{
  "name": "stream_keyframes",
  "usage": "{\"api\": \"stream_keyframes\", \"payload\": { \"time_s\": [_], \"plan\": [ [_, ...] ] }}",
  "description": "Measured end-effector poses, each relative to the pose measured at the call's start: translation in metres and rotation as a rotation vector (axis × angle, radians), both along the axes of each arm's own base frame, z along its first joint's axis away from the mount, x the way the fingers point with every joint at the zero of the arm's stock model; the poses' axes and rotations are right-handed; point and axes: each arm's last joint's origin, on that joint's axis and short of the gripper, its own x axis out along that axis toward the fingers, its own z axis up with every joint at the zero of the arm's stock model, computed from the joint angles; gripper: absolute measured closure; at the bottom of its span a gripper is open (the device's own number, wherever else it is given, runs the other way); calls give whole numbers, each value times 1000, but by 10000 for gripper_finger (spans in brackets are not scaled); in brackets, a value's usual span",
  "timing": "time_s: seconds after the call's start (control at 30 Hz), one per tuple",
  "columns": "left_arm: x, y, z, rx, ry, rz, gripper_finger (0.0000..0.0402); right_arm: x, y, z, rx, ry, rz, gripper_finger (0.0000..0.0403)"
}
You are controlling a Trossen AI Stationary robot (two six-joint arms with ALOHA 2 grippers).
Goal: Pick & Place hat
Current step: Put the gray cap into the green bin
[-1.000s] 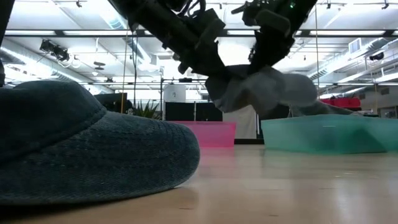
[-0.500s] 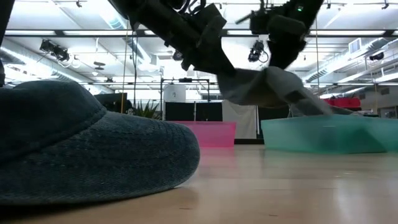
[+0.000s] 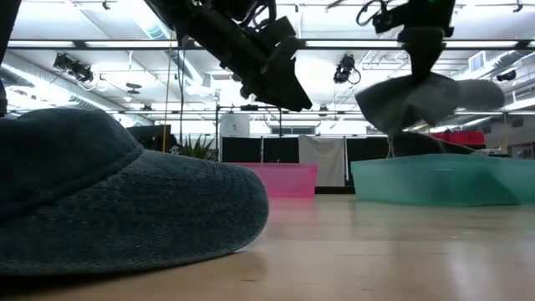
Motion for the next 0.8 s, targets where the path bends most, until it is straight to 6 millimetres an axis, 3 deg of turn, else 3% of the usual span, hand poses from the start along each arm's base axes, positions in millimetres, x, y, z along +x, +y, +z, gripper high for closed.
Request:
{"api": "stream_keyframes", "payload": {
  "time_s": [0.23,0.6,0.8],
  "plan": [
    [0,0,-1,21,18,-13,240,-15,-20,-2,3,12,-51,389],
    [-1,0,-2,21,36,-13,241,-21,-40,-92,68,94,158,386],
    [-1,0,-2,22,38,-14,241,-18,-46,-102,119,90,184,366]
  ]
}}
